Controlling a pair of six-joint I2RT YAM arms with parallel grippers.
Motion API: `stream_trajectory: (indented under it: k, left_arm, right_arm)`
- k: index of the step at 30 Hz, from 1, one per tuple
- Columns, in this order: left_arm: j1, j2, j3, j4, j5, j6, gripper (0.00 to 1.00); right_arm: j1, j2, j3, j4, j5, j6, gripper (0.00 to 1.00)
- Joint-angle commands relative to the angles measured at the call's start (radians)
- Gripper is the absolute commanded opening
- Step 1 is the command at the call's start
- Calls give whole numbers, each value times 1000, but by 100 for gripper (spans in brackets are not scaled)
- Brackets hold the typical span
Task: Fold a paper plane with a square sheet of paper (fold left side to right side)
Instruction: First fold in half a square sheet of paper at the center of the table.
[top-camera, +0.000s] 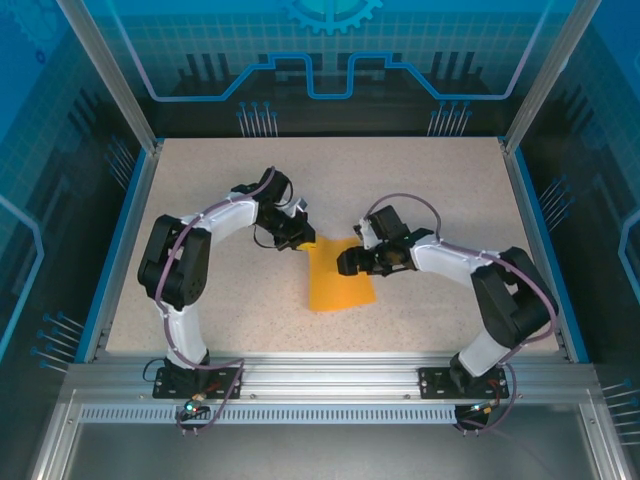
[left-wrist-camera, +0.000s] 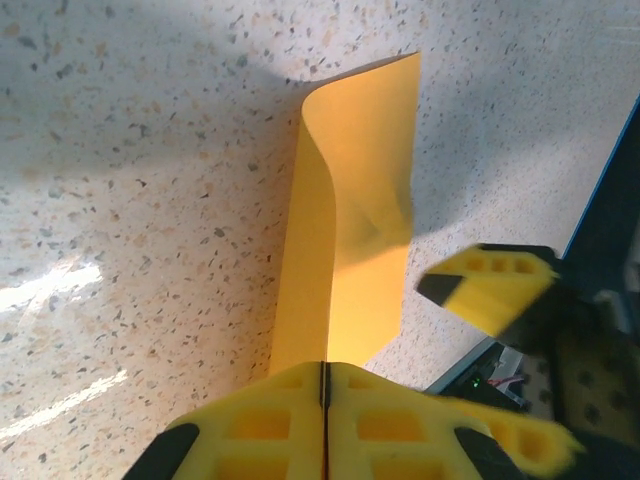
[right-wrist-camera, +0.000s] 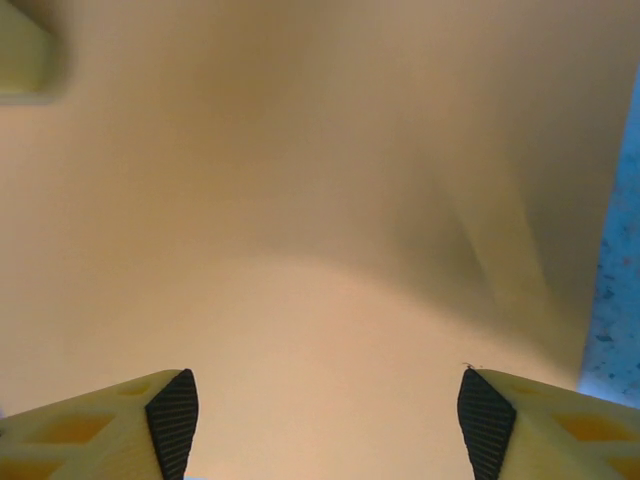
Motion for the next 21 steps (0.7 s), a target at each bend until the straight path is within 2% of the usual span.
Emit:
stream_trajectory:
  k: [1,6,11,21]
  left_arm:
    - [-3,13,22,-40,30,-42,8]
    - [-3,13,28,-42,27,-64,8]
    - [-3,15,40,-61,22,-58,8]
    - [-4,10,38,-63,18,-58,8]
  right_arm:
    - [70,-74,56,-31,36,7,77]
    - [216,-112,37,44,161,132,80]
    - [349,-70,121,-47,372,157,82]
    - [432,93,284,-175,510,173,80]
